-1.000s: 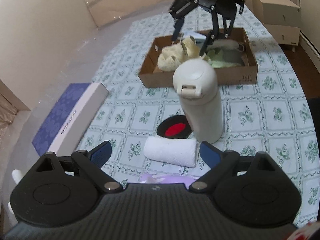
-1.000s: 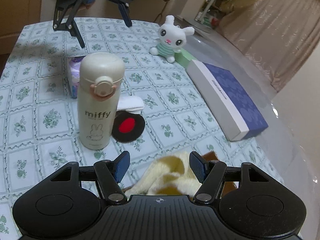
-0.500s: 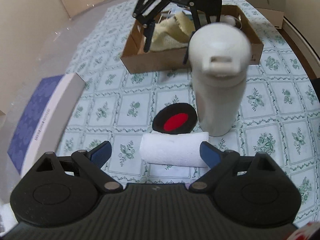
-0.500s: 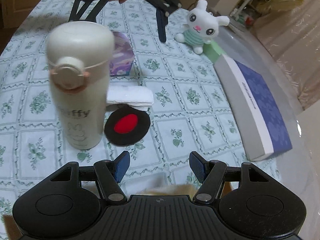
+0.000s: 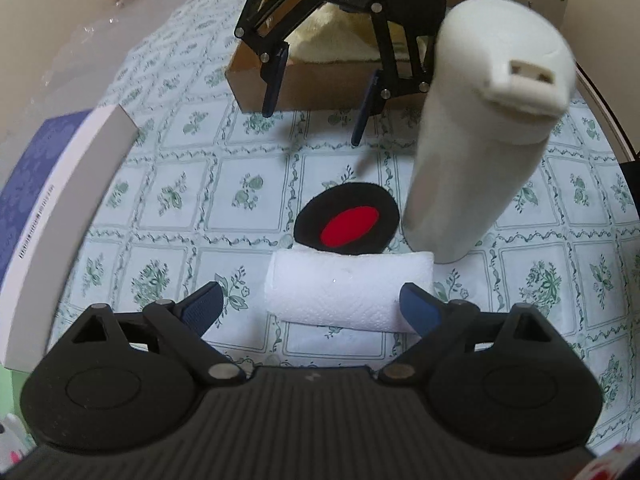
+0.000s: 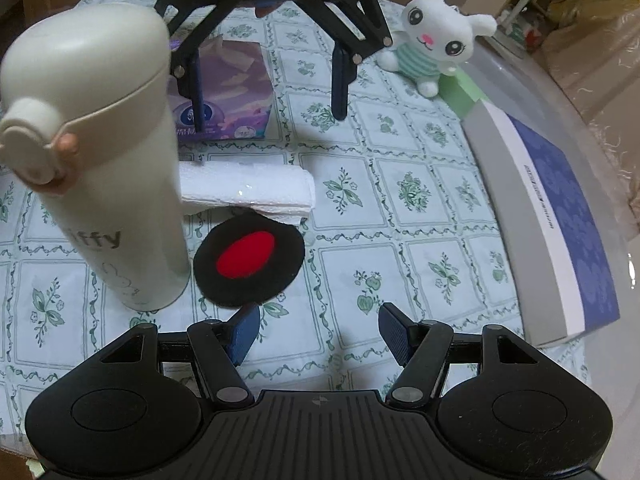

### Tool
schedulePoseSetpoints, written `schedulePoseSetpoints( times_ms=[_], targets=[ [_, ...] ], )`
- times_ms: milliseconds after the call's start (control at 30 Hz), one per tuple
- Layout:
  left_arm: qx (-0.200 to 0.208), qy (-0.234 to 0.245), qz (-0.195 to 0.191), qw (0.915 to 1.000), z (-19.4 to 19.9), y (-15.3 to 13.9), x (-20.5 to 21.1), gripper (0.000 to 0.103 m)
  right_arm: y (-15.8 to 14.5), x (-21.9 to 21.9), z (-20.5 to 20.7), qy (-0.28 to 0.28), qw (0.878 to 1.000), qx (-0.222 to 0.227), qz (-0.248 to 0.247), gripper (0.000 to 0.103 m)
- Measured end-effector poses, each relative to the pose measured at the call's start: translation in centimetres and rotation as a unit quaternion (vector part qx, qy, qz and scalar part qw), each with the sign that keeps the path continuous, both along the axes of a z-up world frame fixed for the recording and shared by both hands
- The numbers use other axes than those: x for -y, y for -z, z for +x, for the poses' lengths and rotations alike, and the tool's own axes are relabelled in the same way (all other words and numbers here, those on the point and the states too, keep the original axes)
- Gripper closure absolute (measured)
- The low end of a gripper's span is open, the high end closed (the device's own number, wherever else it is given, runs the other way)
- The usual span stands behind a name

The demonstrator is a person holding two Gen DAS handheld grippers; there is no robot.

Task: Organize soft objects
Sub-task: 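Lower the left tool to the white paper towel while the right tool approaches the black-red pad, then grasp the white paper towel with the left tool while the right tool grasps the black-red pad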

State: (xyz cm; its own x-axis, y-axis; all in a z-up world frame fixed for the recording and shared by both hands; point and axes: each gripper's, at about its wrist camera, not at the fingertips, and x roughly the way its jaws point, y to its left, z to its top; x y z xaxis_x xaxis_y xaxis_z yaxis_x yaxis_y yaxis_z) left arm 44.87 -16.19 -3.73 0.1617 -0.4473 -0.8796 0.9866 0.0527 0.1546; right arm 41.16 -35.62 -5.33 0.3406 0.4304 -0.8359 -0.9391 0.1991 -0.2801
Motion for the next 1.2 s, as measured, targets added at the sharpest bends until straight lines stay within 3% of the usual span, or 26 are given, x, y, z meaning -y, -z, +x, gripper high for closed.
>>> schedulePoseSetpoints(
  times_ms=[167, 267, 433, 533, 633, 767, 933, 1033, 1200],
  targets=[
    [-0.027, -0.003, 0.004, 0.9996, 1.2, 1.0, 0.5, 0.009, 0.5, -0.6, 0.7, -0.007, 1.000, -0.008, -0.009, 0.037],
    [-0.024, 0.019, 0.005, 0.9995, 1.3, 1.2, 0.8, 0.009, 0.8, -1.0, 1.0, -0.016, 1.000, -0.017, -0.019, 0.037],
    [0.005, 0.078, 0.028, 0.9965, 1.0, 1.3, 1.4, 0.013, 1.1, -1.8, 1.6, -0.029, 0.999, -0.032, -0.031, 0.037],
    [0.049, 0.134, 0.046, 0.9887, 0.5, 1.1, 1.7, 0.015, 0.9, -2.0, 2.2, -0.028, 0.998, -0.038, -0.030, 0.037],
    [0.100, 0.207, 0.068, 0.9707, -0.2, 1.4, 1.7, 0.019, 0.7, -2.2, 2.7, -0.028, 0.998, -0.043, -0.026, 0.037],
    [0.151, 0.315, 0.087, 0.9329, -1.2, 2.1, 1.2, 0.023, 0.5, -2.4, 3.1, -0.024, 0.998, -0.048, -0.022, 0.037],
    [0.184, 0.395, 0.119, 0.8922, -1.8, 3.7, 1.1, 0.032, 0.6, -2.7, 3.2, -0.027, 0.998, -0.056, -0.017, 0.038],
    [0.185, 0.427, 0.123, 0.8766, -1.9, 4.2, 1.2, 0.033, 0.7, -2.9, 3.2, -0.032, 0.998, -0.059, -0.019, 0.037],
    [0.168, 0.453, 0.142, 0.8638, -1.8, 4.6, 1.9, 0.044, 1.0, -3.2, 3.7, -0.037, 0.996, -0.076, -0.023, 0.038]
  ],
)
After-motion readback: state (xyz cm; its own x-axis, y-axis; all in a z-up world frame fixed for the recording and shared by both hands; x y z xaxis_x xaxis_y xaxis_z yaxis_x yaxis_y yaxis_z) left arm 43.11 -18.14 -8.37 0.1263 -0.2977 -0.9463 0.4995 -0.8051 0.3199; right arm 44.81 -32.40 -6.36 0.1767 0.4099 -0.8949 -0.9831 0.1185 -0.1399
